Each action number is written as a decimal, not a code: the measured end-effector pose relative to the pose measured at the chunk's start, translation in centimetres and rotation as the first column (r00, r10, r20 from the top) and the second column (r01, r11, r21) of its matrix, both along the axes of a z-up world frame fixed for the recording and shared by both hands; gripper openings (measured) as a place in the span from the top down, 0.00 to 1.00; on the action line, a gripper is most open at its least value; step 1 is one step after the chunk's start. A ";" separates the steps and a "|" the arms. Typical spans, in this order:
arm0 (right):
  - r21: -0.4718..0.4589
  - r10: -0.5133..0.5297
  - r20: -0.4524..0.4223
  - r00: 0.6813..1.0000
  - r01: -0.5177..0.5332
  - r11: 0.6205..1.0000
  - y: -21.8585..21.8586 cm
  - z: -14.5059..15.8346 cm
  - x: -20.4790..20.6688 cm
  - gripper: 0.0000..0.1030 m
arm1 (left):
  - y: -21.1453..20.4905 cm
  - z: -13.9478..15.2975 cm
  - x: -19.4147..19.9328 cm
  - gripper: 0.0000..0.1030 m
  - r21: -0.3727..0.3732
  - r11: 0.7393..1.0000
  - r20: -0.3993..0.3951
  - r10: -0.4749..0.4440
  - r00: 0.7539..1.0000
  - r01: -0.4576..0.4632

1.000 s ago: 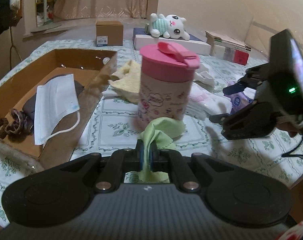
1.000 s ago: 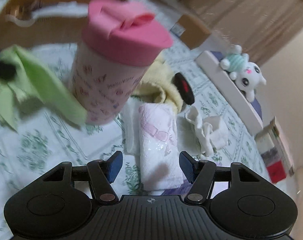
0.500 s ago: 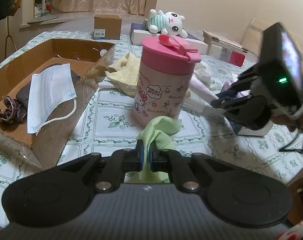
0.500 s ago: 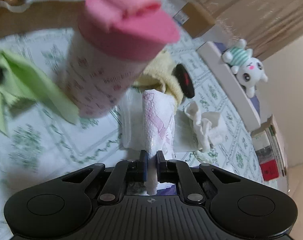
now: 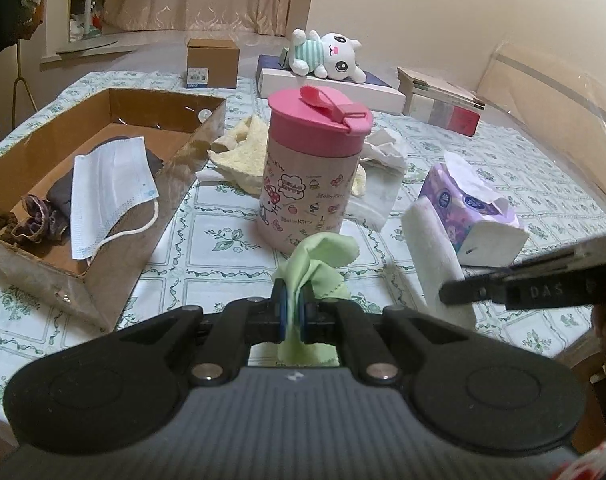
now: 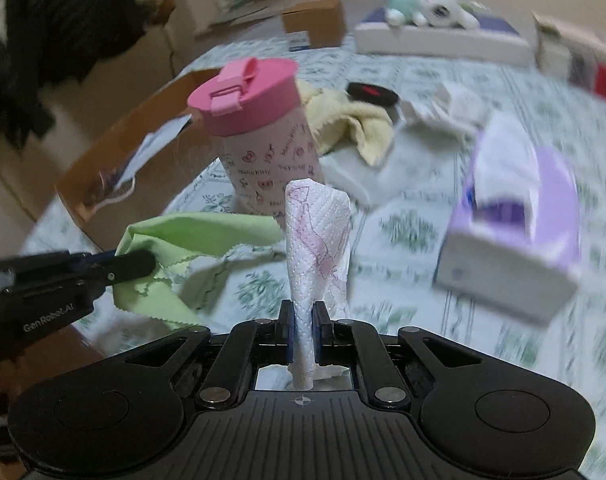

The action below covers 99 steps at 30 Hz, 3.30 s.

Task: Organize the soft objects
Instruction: 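Carry the green cloth and white pad over the cardboard box with both grippers, then open both grippers to drop the cloth and pad into the box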

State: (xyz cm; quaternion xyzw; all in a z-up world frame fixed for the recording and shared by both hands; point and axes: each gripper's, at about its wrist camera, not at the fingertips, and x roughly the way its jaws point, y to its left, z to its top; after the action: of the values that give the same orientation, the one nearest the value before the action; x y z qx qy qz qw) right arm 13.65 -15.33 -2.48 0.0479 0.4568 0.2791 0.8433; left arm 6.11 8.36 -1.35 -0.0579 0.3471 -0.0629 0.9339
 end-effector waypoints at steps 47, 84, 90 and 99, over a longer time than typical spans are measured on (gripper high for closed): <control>0.184 0.135 0.119 0.984 -0.155 0.971 10.3 5.8 -3.3 0.92 | 9.8 7.3 -2.4 0.95 0.037 0.987 0.112 0.153 0.982 -0.158; 0.191 0.165 0.006 0.986 -0.163 0.968 26.3 0.7 7.5 0.70 | 21.1 1.7 6.7 0.87 0.079 0.967 0.011 0.243 0.970 -0.243; 0.191 0.165 0.080 0.983 -0.177 0.965 24.8 2.1 6.1 0.48 | 20.8 2.2 5.8 0.71 0.084 0.962 0.018 0.259 0.966 -0.260; 0.150 0.125 0.192 0.973 -0.155 0.976 20.1 4.9 1.1 0.48 | 18.9 4.4 2.2 0.64 0.090 0.956 0.044 0.275 0.960 -0.278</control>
State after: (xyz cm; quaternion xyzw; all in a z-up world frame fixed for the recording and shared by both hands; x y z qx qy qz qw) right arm 14.78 4.77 2.42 0.0589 0.3559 0.3779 0.8526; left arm 8.32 27.21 3.09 -0.0602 0.3236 0.0839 0.9406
